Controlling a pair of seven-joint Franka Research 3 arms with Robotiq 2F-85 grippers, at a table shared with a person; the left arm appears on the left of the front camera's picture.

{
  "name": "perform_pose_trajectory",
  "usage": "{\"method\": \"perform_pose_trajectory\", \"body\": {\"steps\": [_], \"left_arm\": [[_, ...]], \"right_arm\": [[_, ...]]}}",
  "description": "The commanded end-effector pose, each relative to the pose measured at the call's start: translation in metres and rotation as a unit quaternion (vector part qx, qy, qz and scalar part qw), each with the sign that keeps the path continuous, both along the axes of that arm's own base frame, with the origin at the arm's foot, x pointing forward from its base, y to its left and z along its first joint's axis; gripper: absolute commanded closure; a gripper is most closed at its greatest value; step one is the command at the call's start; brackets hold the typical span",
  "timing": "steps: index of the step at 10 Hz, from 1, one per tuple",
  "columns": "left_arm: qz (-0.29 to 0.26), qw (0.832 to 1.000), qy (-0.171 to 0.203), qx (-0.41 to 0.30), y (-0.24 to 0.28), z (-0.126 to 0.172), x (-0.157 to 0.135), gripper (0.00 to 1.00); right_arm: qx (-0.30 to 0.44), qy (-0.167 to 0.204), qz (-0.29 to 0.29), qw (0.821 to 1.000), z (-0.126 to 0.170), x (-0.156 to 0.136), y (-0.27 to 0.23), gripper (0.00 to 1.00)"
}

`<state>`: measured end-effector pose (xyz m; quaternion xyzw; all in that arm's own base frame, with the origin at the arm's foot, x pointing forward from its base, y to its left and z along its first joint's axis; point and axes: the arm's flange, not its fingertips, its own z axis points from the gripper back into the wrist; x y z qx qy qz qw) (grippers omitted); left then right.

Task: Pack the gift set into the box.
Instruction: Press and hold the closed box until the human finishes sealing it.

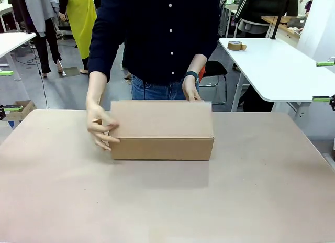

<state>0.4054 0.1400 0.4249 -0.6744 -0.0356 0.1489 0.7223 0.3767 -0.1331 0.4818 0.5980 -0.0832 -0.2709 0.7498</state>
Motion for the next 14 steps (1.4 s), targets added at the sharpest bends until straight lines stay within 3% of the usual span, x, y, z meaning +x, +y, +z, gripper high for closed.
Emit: {"method": "perform_pose_trajectory", "body": {"steps": [1,14], "left_arm": [[0.002,1.0,-0.011,0.006,-0.0011,-0.0014,-0.0031,0.0],[0.002,1.0,-0.011,0.006,-0.0011,-0.0014,-0.0031,0.0]], "right_arm": [[0.006,-0.014,0.002,1.0,0.0003,0.0015,0.0005,0.0],[0.006,-0.014,0.002,1.0,0.0003,0.0015,0.0005,0.0]]}}
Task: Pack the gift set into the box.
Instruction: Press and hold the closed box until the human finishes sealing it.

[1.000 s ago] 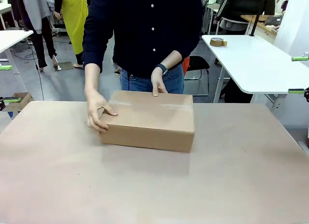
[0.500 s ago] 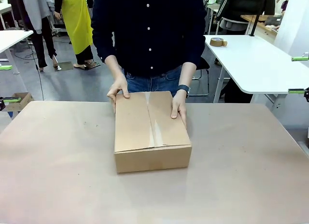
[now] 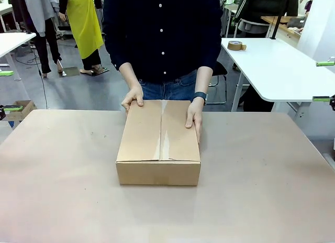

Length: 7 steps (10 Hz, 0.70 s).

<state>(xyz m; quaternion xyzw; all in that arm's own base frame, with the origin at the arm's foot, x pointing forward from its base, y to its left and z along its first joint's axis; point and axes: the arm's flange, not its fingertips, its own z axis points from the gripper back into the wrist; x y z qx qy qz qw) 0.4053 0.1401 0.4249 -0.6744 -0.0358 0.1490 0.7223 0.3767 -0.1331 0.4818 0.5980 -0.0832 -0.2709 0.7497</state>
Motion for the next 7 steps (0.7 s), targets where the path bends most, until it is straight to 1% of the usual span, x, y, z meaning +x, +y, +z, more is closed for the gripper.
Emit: {"method": "perform_pose_trajectory", "body": {"steps": [1,2,3,4,5,6,7], "left_arm": [[0.0,1.0,0.0,0.0,0.0,0.0,0.0,0.0],[-0.061,0.995,-0.084,0.009,-0.044,0.02,-0.002,0.0],[-0.131,0.981,-0.143,0.004,-0.099,0.033,0.002,0.0],[-0.146,0.969,-0.196,0.018,-0.147,0.034,0.006,0.0],[-0.182,0.957,-0.224,0.033,-0.186,0.026,0.009,0.0],[-0.206,0.951,-0.224,0.049,-0.211,0.01,0.011,0.0],[-0.212,0.956,-0.197,0.048,-0.212,-0.003,0.013,0.0]], "right_arm": [[0.0,0.0,0.0,1.0,0.0,0.0,0.0,0.0],[-0.063,-0.061,0.089,0.992,0.003,0.024,0.057,0.0],[-0.09,-0.112,0.17,0.975,0.0,0.043,0.12,0.0],[-0.103,-0.17,0.211,0.957,-0.008,0.051,0.165,0.0],[-0.115,-0.236,0.244,0.934,-0.025,0.054,0.204,0.0],[-0.149,-0.282,0.256,0.913,-0.043,0.051,0.228,0.0],[-0.176,-0.313,0.227,0.905,-0.048,0.042,0.228,0.0]]}}
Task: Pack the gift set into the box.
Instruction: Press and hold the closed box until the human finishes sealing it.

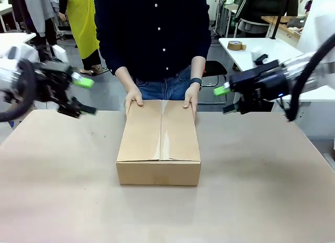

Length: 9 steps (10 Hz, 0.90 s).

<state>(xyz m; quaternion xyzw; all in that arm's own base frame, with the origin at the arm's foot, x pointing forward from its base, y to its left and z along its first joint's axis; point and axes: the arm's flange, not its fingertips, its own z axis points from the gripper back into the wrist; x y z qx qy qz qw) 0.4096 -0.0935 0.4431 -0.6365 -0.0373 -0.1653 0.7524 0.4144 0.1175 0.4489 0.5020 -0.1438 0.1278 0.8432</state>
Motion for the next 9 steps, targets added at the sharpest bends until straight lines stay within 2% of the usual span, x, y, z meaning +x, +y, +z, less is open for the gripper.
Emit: {"method": "perform_pose_trajectory", "body": {"steps": [1,2,3,4,5,6,7,8,9], "left_arm": [[0.063,0.996,0.049,-0.039,0.077,-0.003,0.006,0.0],[0.0,1.0,0.0,0.0,0.0,0.0,0.0,0.0],[0.0,1.0,0.0,0.0,0.0,0.0,0.0,0.0],[0.02,1.0,0.018,-0.007,0.025,-0.014,0.006,0.0],[-0.009,0.989,-0.139,0.043,-0.002,-0.023,0.027,0.0],[-0.027,0.94,-0.341,-0.006,-0.017,-0.026,0.04,0.0],[0.0,0.866,-0.499,-0.044,-0.021,-0.029,0.043,0.0],[0.019,0.801,-0.596,-0.049,-0.026,-0.031,0.047,0.0],[0.006,0.757,-0.65,-0.064,-0.031,-0.033,0.045,0.0]], "right_arm": [[0.017,0.059,-0.014,0.998,0.013,-0.003,-0.017,0.0],[0.017,0.059,-0.014,0.998,0.013,-0.003,-0.017,0.0],[0.017,0.059,-0.014,0.998,0.013,-0.003,-0.017,0.0],[0.005,0.016,-0.005,1.0,-0.002,0.0,-0.006,0.0],[-0.055,-0.068,0.17,0.982,-0.017,0.032,0.038,0.0],[-0.055,-0.14,0.254,0.955,-0.027,0.045,0.06,0.0],[-0.038,-0.21,0.308,0.927,-0.032,0.051,0.074,0.0],[-0.011,-0.269,0.35,0.897,-0.034,0.058,0.085,0.0],[0.01,-0.304,0.345,0.888,-0.038,0.063,0.095,0.0]]}}
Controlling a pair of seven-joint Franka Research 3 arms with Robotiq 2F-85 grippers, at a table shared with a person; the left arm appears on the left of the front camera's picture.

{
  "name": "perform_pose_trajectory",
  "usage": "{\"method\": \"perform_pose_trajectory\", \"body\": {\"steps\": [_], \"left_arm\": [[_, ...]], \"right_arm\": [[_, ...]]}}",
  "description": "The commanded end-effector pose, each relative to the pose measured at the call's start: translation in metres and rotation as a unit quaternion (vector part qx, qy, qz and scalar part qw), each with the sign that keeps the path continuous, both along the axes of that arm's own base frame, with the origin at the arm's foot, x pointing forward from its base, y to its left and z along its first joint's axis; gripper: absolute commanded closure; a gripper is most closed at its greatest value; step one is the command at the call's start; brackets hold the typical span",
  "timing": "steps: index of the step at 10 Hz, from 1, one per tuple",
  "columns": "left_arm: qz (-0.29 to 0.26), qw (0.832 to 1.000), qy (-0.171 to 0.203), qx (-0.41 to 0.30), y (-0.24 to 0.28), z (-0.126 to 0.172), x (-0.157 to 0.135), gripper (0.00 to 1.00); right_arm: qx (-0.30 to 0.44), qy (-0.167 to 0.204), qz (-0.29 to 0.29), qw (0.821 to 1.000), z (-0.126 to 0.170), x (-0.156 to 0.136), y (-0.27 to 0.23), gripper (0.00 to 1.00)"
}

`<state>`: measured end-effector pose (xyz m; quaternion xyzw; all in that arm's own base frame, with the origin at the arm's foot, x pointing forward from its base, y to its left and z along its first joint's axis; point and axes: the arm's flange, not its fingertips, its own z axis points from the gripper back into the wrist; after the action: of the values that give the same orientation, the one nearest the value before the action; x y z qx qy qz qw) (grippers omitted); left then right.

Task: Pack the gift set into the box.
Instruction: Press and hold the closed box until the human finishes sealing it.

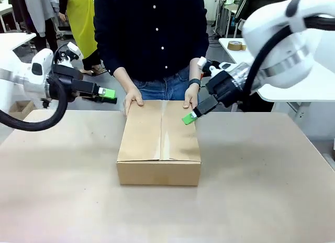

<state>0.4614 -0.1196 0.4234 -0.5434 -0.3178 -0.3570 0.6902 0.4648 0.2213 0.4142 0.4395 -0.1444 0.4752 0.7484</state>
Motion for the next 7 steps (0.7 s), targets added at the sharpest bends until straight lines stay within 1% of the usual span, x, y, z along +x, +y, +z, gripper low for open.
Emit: {"method": "perform_pose_trajectory", "body": {"steps": [1,2,3,4,5,6,7], "left_arm": [[-0.039,0.924,-0.379,-0.032,-0.011,-0.016,-0.005,0.0],[-0.034,0.921,-0.387,0.021,-0.021,-0.023,-0.003,0.0],[-0.045,0.919,-0.389,0.05,-0.03,-0.029,-0.002,0.0],[-0.06,0.913,-0.396,0.075,-0.039,-0.034,-0.005,0.0],[-0.077,0.91,-0.398,0.082,-0.045,-0.035,-0.003,0.0],[-0.082,0.929,-0.354,0.064,-0.048,-0.031,-0.001,0.0],[-0.083,0.925,-0.364,0.072,-0.041,-0.024,-0.003,0.0]], "right_arm": [[0.114,-0.099,0.072,0.986,-0.005,0.02,-0.003,0.0],[0.151,-0.105,0.059,0.981,-0.006,0.024,-0.002,0.0],[0.154,-0.125,0.015,0.98,-0.002,0.028,-0.01,0.0],[0.213,-0.118,0.012,0.97,0.005,0.024,-0.025,0.0],[0.237,-0.104,0.011,0.966,0.006,0.023,-0.035,0.0],[0.214,-0.097,-0.021,0.972,0.002,0.023,-0.041,0.0],[0.194,-0.115,0.01,0.974,0.009,0.033,-0.023,0.0]]}}
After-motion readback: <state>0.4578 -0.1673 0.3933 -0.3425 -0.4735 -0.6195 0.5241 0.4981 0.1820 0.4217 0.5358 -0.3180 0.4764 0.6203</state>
